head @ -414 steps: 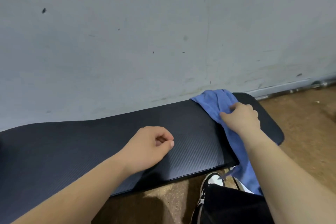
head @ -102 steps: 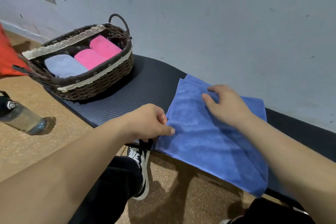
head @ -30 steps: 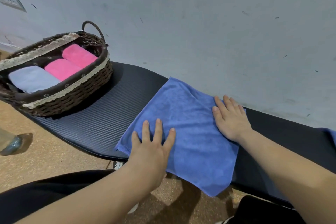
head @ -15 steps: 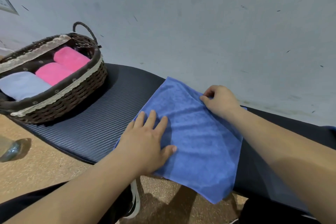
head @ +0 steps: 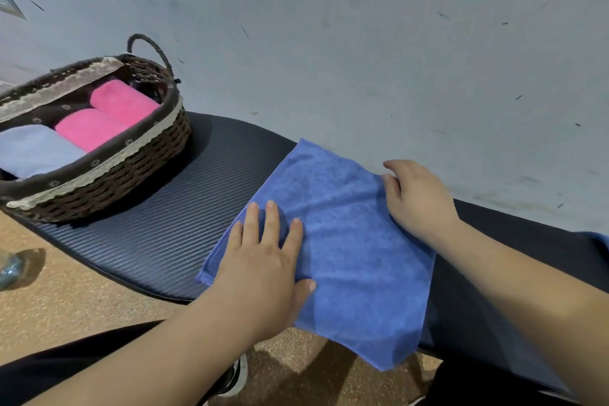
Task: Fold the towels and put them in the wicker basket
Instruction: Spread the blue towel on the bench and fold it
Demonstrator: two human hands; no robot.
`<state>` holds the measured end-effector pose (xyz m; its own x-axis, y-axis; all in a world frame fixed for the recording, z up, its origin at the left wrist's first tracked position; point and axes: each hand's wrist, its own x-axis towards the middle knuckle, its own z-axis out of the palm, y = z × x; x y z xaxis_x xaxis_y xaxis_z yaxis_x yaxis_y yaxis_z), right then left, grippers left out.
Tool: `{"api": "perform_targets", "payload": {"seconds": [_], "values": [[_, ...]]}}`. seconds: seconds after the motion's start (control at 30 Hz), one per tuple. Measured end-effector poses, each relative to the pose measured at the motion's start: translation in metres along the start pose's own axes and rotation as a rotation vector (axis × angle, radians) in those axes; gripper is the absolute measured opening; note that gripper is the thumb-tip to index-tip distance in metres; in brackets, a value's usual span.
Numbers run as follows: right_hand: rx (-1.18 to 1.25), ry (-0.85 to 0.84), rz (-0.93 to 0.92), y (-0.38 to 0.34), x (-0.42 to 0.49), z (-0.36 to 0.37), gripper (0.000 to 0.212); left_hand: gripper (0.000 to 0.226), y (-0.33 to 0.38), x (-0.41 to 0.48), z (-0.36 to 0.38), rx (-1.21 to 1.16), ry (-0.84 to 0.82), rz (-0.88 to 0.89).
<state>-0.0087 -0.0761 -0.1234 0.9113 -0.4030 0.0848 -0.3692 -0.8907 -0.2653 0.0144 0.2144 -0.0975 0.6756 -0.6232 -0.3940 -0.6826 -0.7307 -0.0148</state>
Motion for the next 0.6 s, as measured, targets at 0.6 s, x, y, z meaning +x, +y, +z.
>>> {"api": "perform_targets", "payload": {"seconds": [0.6], "values": [[-0.554,-0.654,0.373,0.016,-0.135,-0.048,0.102,0.075,0.046,0.067,-0.020,-0.023,0.047,0.097]]}}
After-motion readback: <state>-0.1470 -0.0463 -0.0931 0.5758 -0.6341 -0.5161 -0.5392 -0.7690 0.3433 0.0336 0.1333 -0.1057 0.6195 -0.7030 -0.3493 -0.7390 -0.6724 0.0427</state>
